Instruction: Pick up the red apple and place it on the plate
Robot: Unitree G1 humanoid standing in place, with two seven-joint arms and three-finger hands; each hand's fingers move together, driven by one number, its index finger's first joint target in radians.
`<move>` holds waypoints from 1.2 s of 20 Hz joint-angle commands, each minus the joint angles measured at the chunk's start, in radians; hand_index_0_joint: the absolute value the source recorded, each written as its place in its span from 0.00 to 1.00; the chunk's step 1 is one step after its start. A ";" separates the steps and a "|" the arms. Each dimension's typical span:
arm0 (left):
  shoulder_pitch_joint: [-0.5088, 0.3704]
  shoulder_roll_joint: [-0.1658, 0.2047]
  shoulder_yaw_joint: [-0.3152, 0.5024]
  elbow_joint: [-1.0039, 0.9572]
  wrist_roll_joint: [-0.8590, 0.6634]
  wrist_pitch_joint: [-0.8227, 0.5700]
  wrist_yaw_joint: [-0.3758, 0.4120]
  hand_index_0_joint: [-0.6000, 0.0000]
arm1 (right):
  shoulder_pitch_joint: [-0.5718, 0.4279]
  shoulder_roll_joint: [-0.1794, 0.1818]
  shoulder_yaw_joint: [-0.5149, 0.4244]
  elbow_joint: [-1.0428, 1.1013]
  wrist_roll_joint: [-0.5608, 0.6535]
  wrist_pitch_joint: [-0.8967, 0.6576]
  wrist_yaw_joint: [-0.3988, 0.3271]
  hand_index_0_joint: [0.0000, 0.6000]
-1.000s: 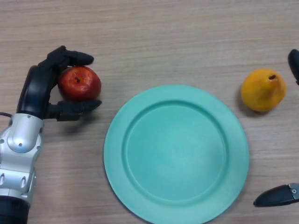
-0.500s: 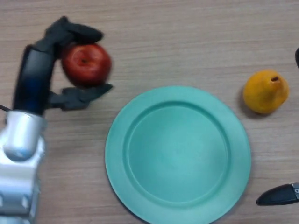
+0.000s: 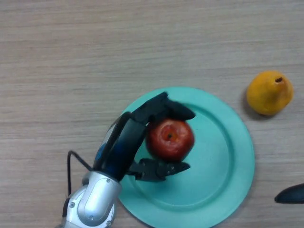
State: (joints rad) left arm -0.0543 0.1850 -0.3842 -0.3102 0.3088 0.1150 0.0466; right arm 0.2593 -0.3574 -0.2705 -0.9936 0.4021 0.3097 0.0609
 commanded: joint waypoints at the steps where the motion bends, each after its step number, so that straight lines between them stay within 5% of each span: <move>1: -0.023 0.005 0.003 -0.022 0.026 -0.157 0.073 0.00 | -0.008 -0.013 -0.091 -0.054 0.023 -0.134 0.008 0.00; 7: -0.039 0.005 -0.002 0.004 -0.018 -0.119 0.054 0.00 | -0.026 0.018 -0.105 -0.054 -0.025 -0.117 0.032 0.00; 12: -0.044 0.005 -0.002 -0.052 -0.067 -0.042 -0.030 0.99 | -0.026 0.020 -0.130 -0.054 -0.028 -0.126 0.037 0.00; 19: -0.053 0.005 0.113 -0.296 -0.140 0.023 -0.249 1.00 | -0.056 0.051 -0.085 -0.054 -0.093 -0.110 0.047 0.00; 22: -0.084 0.005 0.321 -0.474 -0.309 0.176 -0.317 1.00 | -0.075 0.029 -0.048 -0.054 -0.108 -0.098 0.020 0.00; 24: -0.097 0.054 0.461 -0.477 -0.416 0.166 -0.321 1.00 | -0.100 0.028 -0.040 -0.054 -0.111 -0.072 0.016 0.00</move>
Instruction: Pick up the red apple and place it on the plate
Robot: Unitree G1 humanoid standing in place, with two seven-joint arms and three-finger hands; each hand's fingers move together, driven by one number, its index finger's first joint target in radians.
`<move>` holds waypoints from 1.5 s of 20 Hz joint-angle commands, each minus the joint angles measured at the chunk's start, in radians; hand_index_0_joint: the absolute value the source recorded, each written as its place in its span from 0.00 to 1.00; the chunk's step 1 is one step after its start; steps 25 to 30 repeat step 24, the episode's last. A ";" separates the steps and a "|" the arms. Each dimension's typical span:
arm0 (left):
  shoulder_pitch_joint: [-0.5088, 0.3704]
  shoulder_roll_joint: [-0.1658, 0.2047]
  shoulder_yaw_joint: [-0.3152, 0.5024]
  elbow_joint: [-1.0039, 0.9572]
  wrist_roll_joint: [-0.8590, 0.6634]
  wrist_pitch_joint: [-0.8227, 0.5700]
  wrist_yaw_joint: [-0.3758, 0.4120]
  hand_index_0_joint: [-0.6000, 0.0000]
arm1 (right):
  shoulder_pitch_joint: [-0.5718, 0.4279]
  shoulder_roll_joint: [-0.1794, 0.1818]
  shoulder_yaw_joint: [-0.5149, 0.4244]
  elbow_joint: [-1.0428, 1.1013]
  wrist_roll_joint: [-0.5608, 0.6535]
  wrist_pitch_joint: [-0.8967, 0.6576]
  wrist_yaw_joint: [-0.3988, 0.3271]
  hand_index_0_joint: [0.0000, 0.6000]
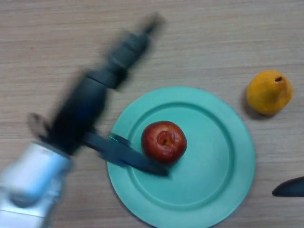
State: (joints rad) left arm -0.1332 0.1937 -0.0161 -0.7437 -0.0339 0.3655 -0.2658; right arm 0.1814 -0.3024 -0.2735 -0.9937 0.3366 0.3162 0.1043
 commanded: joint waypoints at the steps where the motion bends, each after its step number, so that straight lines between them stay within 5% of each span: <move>1: -0.011 0.073 0.141 -0.030 -0.115 -0.088 -0.007 1.00 | -0.035 -0.022 -0.029 -0.054 -0.058 -0.066 -0.026 0.00; 5: 0.035 0.135 0.313 -0.021 -0.306 -0.077 0.027 1.00 | -0.075 0.014 -0.024 -0.054 -0.079 -0.029 0.012 0.00; 7: 0.070 0.137 0.343 -0.008 -0.293 -0.111 0.040 1.00 | -0.086 0.046 -0.032 -0.054 -0.078 -0.016 0.046 0.00; 13: 0.111 0.112 0.343 -0.067 -0.312 -0.076 0.090 1.00 | -0.117 0.065 0.003 -0.026 -0.078 0.010 0.072 0.00; 30: 0.113 0.106 0.337 -0.140 -0.288 -0.009 0.089 1.00 | -0.106 0.016 0.114 -0.053 -0.108 0.031 0.019 0.00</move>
